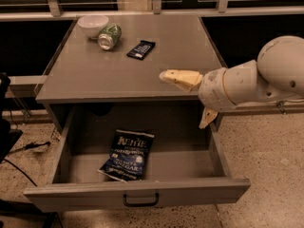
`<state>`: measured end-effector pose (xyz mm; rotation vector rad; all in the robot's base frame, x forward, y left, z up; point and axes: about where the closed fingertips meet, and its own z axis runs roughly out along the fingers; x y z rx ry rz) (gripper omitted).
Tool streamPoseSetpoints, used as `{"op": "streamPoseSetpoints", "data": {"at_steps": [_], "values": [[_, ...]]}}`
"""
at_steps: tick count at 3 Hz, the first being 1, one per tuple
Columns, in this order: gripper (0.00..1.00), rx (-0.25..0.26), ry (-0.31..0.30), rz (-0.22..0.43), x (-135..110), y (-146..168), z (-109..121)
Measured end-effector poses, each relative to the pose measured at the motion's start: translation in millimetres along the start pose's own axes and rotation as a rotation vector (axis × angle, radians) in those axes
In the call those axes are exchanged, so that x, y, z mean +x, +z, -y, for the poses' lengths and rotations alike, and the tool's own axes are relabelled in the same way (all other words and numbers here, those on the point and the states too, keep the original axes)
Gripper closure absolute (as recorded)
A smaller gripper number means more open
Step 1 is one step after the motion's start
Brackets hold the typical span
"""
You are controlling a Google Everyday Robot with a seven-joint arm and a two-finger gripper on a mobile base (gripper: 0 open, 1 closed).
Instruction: Pick blue chip bag from top drawer and place on counter
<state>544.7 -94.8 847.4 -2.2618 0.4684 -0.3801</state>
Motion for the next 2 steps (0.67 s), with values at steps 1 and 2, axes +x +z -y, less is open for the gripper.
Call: {"op": "streamPoseSetpoints", "data": {"at_steps": [1, 2], "values": [[0.00, -0.017, 0.038, 0.061, -7.1, 19.5, -13.2], [0.00, -0.019, 0.042, 0.068, -8.0, 21.8, -14.6]]}}
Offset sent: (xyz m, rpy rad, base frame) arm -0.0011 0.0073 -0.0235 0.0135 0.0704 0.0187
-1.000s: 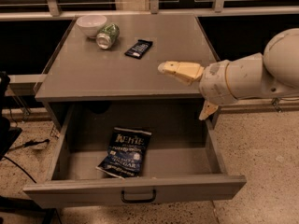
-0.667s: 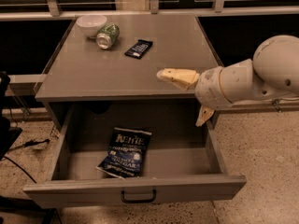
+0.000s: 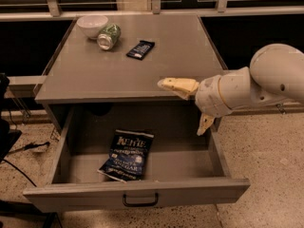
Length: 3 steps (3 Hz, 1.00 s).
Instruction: Pick blue chip bag from top drawer and place on counter
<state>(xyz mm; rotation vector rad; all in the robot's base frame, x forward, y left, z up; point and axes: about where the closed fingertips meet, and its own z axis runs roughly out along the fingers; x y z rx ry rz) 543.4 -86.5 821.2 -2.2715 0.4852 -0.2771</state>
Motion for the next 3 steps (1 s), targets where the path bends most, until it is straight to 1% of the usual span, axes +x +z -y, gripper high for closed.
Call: {"op": "streamPoseSetpoints", "data": {"at_steps": [1, 2, 3], "values": [[0.00, -0.001, -0.055, 0.037, -3.0, 4.1, 5.9], [0.00, -0.002, -0.130, 0.095, -11.0, 6.1, 8.3], [0.00, -0.005, -0.185, 0.193, -22.7, 9.6, 5.9]]}}
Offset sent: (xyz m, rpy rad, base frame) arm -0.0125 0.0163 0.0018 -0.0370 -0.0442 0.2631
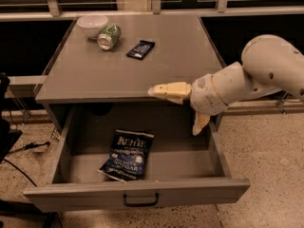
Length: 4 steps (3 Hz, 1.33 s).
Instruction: Pick blue chip bag from top drawer and place on counter
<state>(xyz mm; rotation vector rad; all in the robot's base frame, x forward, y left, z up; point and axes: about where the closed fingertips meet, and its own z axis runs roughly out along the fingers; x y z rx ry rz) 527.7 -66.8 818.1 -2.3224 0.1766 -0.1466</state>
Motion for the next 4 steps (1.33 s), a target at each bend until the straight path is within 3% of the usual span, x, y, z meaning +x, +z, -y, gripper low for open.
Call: {"op": "streamPoseSetpoints", "data": {"at_steps": [2, 3, 4], "values": [[0.00, -0.002, 0.028, 0.019, -11.4, 36.4, -13.1], [0.00, 0.047, 0.032, 0.031, -13.7, 55.7, -19.3], [0.00, 0.157, 0.035, 0.034, -13.2, 70.3, -24.4]]}}
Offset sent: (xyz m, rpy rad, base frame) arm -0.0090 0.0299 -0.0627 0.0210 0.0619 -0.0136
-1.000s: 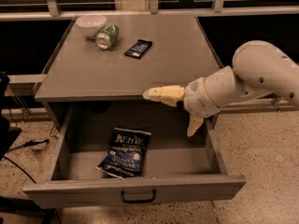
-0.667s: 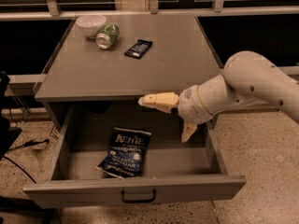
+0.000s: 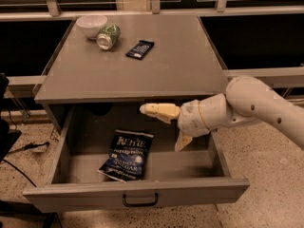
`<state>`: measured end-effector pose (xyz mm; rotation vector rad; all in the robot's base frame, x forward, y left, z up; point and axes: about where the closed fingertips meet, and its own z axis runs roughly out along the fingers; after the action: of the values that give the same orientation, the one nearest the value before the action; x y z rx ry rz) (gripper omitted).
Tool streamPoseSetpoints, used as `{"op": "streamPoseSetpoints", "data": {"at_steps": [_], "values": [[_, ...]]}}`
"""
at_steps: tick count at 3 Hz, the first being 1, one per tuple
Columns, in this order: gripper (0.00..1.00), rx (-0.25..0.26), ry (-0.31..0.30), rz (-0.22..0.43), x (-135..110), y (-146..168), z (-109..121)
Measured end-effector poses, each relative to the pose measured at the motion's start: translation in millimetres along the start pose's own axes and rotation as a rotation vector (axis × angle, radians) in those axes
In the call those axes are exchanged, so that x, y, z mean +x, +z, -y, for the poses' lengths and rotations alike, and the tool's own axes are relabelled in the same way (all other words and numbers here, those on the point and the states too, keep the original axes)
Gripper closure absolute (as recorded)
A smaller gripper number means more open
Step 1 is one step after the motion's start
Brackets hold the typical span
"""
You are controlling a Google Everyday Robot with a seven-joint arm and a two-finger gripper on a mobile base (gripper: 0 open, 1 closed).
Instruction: Pick blue chip bag from top drawer and place on counter
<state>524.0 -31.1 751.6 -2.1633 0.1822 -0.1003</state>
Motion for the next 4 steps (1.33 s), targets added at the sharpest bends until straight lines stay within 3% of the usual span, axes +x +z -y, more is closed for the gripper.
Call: {"op": "streamPoseSetpoints", "data": {"at_steps": [1, 2, 3, 4], "values": [[0.00, 0.152, -0.010, 0.013, -0.4, 12.1, -12.4], [0.00, 0.151, -0.021, 0.022, -4.2, 22.4, -16.7], [0.14, 0.153, -0.048, 0.045, -8.8, 40.6, -19.4], [0.42, 0.144, -0.071, 0.077, -11.3, 64.0, -22.5]]}}
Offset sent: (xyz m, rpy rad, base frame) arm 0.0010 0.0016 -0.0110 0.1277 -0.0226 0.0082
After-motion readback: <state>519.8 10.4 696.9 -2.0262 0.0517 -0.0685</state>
